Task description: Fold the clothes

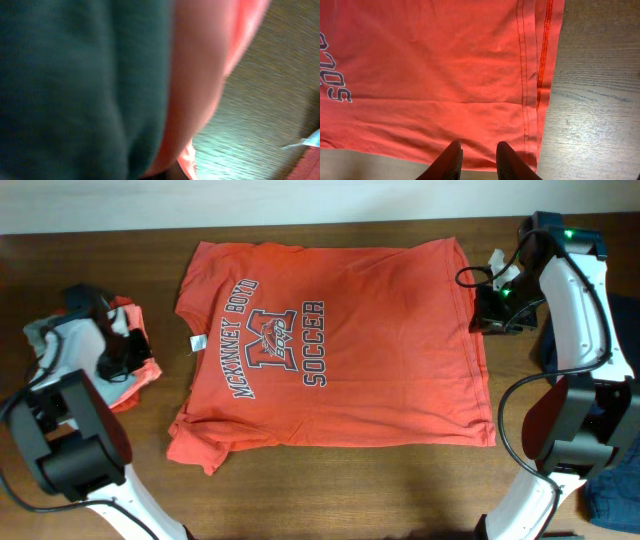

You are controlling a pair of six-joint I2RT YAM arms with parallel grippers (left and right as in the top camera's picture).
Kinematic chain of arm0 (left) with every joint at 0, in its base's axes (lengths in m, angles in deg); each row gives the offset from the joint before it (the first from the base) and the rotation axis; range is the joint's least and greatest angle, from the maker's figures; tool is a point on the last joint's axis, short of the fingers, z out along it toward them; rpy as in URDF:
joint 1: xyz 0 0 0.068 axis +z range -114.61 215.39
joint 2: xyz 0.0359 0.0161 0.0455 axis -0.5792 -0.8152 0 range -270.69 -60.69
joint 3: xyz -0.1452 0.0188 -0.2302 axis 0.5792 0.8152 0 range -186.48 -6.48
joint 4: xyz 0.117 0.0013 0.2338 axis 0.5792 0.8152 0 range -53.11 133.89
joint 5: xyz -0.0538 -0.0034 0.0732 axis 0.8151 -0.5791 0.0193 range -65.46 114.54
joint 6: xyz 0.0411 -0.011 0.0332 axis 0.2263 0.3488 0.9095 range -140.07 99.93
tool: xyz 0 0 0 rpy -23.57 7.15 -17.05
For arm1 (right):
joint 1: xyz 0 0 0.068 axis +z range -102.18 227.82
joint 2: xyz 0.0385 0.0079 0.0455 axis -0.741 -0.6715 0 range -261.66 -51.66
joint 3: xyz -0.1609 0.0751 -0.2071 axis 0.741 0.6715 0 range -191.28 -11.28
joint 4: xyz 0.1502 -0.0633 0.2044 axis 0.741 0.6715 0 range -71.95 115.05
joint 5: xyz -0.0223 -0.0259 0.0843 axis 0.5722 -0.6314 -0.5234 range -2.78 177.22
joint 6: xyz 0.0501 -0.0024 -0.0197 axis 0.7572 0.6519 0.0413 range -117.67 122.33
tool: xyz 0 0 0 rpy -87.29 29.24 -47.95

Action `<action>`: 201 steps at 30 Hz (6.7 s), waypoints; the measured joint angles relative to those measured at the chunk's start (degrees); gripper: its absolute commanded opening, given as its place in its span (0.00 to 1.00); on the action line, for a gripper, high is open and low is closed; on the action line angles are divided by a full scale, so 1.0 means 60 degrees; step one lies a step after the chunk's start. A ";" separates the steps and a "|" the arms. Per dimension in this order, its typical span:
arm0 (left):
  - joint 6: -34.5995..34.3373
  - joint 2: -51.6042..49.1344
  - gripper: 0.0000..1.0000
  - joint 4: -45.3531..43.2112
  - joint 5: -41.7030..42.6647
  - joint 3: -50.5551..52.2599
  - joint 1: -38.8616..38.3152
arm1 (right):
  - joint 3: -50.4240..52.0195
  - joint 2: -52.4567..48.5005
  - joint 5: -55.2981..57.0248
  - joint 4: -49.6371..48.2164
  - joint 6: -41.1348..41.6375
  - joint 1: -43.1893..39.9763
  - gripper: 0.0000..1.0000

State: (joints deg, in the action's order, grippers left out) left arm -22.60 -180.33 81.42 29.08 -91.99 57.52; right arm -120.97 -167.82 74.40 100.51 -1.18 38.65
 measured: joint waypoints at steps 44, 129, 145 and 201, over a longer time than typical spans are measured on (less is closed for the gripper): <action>0.0576 -0.1504 0.20 -0.0903 0.3166 -0.1676 -0.2222 | 0.0000 0.0000 0.0149 0.0517 -0.0033 0.0000 0.29; -0.0729 0.5005 0.53 0.4914 0.0270 0.3850 -0.2812 | 0.6659 0.4932 -0.0707 -0.0820 0.0492 -0.0084 0.99; -0.1555 0.4998 0.51 0.4284 0.0674 0.5096 -0.2812 | 0.9446 0.4932 -0.0229 -0.3876 0.2521 -0.0084 0.99; -0.3129 0.6648 0.53 0.2787 -0.0991 0.6553 -0.2812 | 0.9446 0.4932 0.0412 -0.4572 0.2874 -0.0084 0.91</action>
State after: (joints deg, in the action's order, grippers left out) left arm -41.37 -140.44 98.14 23.13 -52.67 40.65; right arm -64.29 -138.23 76.87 73.08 16.06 38.14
